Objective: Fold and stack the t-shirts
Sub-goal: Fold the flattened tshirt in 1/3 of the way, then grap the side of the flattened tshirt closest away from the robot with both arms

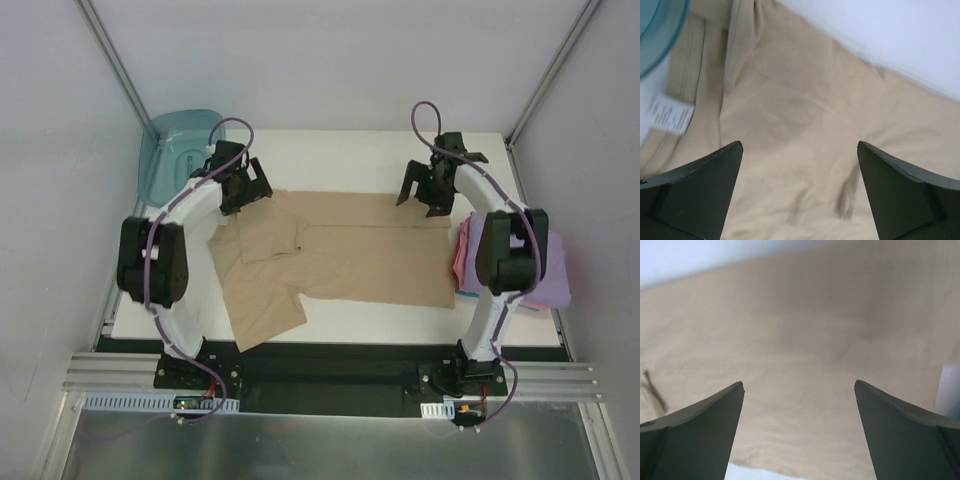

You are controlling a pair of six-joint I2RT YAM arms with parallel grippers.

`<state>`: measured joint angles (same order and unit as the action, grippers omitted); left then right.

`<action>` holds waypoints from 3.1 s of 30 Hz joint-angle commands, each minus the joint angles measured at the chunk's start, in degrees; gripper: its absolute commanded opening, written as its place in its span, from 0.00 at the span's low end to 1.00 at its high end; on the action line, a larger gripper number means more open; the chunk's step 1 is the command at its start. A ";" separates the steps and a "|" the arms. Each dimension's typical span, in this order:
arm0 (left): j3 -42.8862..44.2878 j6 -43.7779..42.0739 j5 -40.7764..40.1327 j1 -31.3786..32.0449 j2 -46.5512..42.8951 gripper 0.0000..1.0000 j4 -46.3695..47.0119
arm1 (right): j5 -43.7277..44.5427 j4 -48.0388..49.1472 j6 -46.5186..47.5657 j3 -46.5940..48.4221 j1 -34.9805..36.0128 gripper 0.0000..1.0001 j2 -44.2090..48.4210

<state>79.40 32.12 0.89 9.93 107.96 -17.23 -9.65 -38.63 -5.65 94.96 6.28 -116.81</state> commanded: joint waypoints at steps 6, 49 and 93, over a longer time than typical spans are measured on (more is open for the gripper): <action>-27.86 7.76 -10.20 17.45 -36.48 0.99 -11.56 | 2.09 8.04 -1.64 -26.30 5.05 0.97 30.40; -55.57 49.97 -19.16 45.09 -46.53 0.47 -22.50 | 4.73 8.84 -0.15 -36.86 5.84 0.97 36.92; -49.69 49.54 -32.61 44.73 -55.41 0.00 -30.84 | 8.33 -3.73 -10.60 -55.40 6.02 0.97 61.70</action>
<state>26.04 83.05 -24.75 55.02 52.05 -46.28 -5.19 -38.33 -12.14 43.00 12.01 -59.86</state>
